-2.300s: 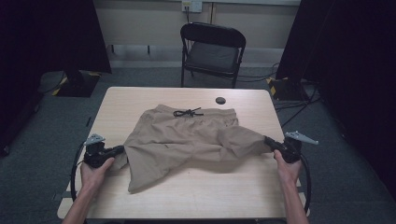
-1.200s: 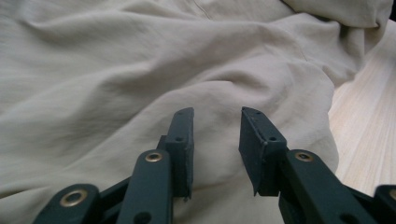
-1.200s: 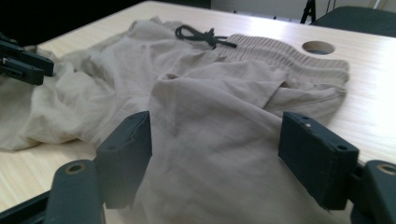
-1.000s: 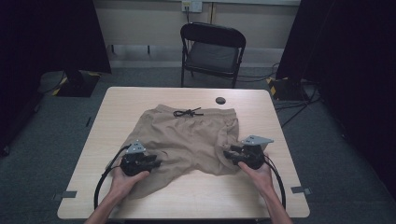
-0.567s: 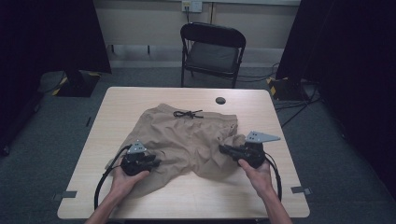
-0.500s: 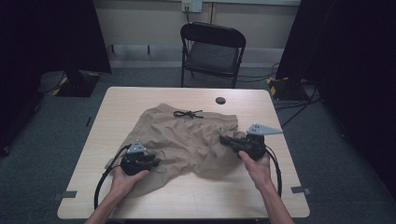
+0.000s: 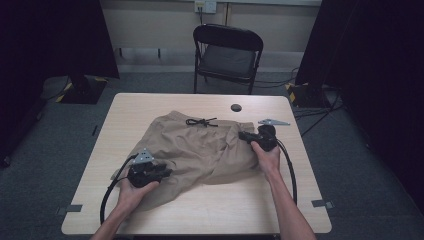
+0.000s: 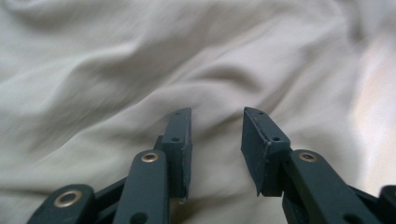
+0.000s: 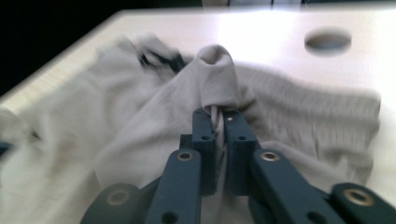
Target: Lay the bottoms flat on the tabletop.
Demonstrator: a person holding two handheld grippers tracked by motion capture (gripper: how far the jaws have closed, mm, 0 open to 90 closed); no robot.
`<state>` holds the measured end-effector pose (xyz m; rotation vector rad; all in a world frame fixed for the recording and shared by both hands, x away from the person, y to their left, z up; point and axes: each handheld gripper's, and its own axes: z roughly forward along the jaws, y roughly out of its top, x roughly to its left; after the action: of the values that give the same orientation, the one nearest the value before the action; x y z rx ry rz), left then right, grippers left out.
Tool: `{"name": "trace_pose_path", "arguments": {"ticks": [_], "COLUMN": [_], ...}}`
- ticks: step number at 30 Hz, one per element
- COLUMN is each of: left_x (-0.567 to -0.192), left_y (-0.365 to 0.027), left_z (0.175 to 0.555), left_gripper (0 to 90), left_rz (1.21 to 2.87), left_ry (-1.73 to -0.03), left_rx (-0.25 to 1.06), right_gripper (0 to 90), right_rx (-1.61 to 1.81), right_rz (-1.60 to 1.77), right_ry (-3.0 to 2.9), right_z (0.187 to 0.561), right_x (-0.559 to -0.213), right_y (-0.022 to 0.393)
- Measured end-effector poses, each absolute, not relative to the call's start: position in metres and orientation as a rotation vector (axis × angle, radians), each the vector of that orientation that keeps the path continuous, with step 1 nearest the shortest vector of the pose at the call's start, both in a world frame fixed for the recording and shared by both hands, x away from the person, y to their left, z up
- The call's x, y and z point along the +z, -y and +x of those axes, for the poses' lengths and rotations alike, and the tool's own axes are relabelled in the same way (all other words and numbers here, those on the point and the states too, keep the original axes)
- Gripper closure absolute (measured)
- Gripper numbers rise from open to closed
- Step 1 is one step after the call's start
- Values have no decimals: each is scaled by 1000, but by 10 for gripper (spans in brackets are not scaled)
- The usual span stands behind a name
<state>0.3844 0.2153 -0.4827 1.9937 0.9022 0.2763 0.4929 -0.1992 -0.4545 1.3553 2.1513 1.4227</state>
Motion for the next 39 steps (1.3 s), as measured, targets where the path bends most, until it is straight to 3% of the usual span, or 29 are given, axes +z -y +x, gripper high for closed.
{"name": "trace_pose_path", "arguments": {"ticks": [1,2,3,4,5,7,9,15,21,34,35,37,38,39], "left_x": [-480,-480,-480,-480,-481,-482,-485,-499,-499,-500,-500,-500,-500,-500], "left_y": [-213,-213,-211,-211,-212,-214,-219,-224,-225,-226,-226,-226,-226,-226], "left_z": [382,382,379,379,380,381,385,389,389,390,390,390,390,389], "left_gripper": [631,629,627,627,627,627,627,650,655,652,650,651,650,650], "left_rz": [1991,1991,1986,1986,1995,2000,2018,2031,2022,2011,2013,2010,2010,2012], "left_ry": [-876,-876,-877,-877,-887,-893,-928,-979,-986,-985,-983,-987,-987,-985], "left_rx": [260,260,256,256,259,257,266,269,276,256,258,257,257,264], "right_gripper": [763,763,655,655,551,505,383,351,454,394,455,664,664,886], "right_rx": [1355,1355,1330,1330,1358,1372,1409,1442,1410,1102,1074,1052,1052,1093], "right_rz": [1393,1393,1419,1419,1401,1383,1345,1341,1325,1158,1130,1126,1126,1173], "right_ry": [-2183,-2183,-2222,-2222,-2226,-2217,-2150,-2088,-2167,-2305,-2295,-2272,-2272,-2277], "right_z": [494,494,493,493,488,486,472,436,395,394,396,397,397,398], "right_x": [-472,-472,-485,-485,-482,-479,-457,-442,-468,-497,-498,-497,-497,-497], "right_y": [199,199,198,198,201,203,218,251,255,226,223,223,223,226]}}
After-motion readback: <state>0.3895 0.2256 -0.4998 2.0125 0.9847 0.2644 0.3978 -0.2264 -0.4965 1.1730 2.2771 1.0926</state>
